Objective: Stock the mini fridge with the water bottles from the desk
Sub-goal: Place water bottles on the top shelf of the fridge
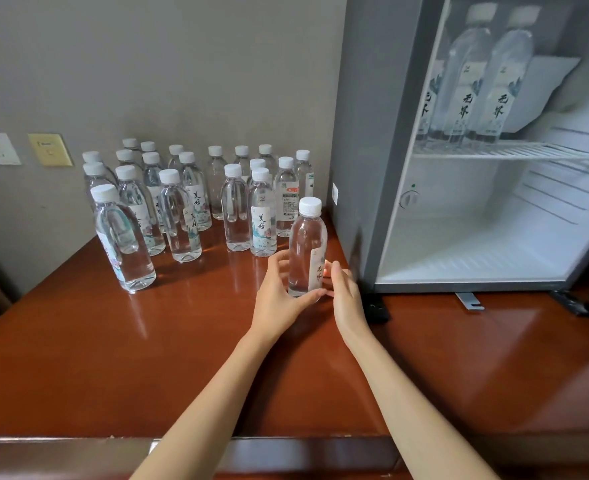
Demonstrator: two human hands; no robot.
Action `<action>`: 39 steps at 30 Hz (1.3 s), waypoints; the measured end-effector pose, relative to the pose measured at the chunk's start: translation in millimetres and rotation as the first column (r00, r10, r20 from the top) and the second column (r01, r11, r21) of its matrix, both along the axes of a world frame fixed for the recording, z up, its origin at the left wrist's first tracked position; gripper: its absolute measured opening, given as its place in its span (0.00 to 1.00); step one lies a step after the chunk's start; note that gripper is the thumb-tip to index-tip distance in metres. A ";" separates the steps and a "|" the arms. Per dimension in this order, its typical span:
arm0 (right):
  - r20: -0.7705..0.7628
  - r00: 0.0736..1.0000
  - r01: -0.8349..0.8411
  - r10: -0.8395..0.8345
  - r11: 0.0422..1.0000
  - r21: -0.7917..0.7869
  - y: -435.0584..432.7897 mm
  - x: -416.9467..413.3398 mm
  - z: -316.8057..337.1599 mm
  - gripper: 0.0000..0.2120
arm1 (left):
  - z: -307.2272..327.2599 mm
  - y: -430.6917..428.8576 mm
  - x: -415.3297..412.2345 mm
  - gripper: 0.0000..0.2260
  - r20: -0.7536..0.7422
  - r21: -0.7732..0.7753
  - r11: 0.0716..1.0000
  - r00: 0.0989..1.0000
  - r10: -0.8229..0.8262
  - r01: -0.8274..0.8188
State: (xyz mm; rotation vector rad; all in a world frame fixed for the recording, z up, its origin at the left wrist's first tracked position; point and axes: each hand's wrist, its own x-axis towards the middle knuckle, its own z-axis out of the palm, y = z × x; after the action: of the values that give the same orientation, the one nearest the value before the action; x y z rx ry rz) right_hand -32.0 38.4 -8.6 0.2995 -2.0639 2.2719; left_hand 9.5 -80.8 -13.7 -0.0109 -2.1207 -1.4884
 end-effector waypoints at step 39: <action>0.061 0.998 0.028 -0.013 0.970 -0.242 152.6 45.1 17.9 0.10 | 3.1 134.9 28.3 0.20 0.008 -0.475 0.868 0.988 -0.157 0.142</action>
State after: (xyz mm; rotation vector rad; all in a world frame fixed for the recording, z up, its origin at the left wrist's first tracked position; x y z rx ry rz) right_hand 13.1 191.0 9.3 0.1986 -1.7758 2.5145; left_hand 37.8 54.1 -10.6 -0.3845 -2.4526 -0.9966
